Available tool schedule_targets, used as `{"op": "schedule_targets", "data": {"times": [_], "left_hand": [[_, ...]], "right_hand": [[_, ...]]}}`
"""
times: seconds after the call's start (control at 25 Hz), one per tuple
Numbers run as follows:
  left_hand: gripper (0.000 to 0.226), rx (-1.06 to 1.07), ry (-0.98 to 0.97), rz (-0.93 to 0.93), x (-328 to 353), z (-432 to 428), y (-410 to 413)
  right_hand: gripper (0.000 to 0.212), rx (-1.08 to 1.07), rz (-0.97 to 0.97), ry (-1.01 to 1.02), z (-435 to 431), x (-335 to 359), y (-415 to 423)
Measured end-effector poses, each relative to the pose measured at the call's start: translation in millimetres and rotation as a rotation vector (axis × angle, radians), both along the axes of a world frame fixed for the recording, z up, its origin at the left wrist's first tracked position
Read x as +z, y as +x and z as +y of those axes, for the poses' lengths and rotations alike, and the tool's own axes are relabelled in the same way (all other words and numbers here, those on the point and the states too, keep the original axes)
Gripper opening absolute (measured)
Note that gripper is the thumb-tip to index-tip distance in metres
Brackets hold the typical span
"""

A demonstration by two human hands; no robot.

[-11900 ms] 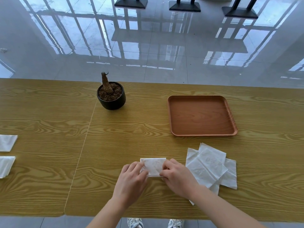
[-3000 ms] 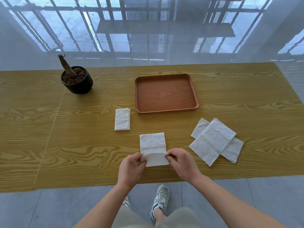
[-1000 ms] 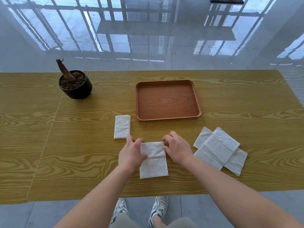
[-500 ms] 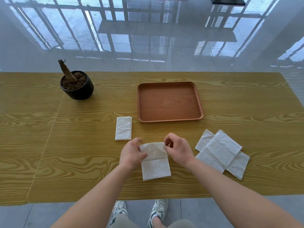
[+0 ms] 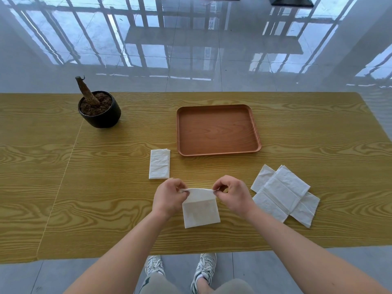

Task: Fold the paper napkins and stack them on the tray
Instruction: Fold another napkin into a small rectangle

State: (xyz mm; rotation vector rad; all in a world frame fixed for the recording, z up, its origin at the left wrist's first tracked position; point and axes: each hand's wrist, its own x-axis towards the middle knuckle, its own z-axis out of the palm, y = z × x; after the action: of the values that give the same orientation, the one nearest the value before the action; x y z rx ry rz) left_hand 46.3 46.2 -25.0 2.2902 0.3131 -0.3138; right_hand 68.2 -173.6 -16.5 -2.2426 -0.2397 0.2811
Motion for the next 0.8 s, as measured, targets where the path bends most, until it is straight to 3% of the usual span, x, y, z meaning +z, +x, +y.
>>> {"op": "schedule_targets", "data": {"times": [0.24, 0.44, 0.56, 0.8], "left_hand": [[0.013, -0.052, 0.032, -0.164, 2, -1, -31], [0.019, -0.058, 0.063, -0.159, 1, -7, -54], [0.019, -0.071, 0.077, -0.167, 0, -6, -62], [0.018, -0.063, 0.107, -0.158, -2, -6, -73]], "right_hand": [[0.021, -0.036, 0.132, -0.020, -2, -2, -13], [0.021, -0.203, 0.468, 0.311, -3, 1, -21], [0.019, -0.291, 0.540, 0.406, -2, 3, -25], [0.005, -0.217, 0.411, 0.156, -1, -2, -37]]}}
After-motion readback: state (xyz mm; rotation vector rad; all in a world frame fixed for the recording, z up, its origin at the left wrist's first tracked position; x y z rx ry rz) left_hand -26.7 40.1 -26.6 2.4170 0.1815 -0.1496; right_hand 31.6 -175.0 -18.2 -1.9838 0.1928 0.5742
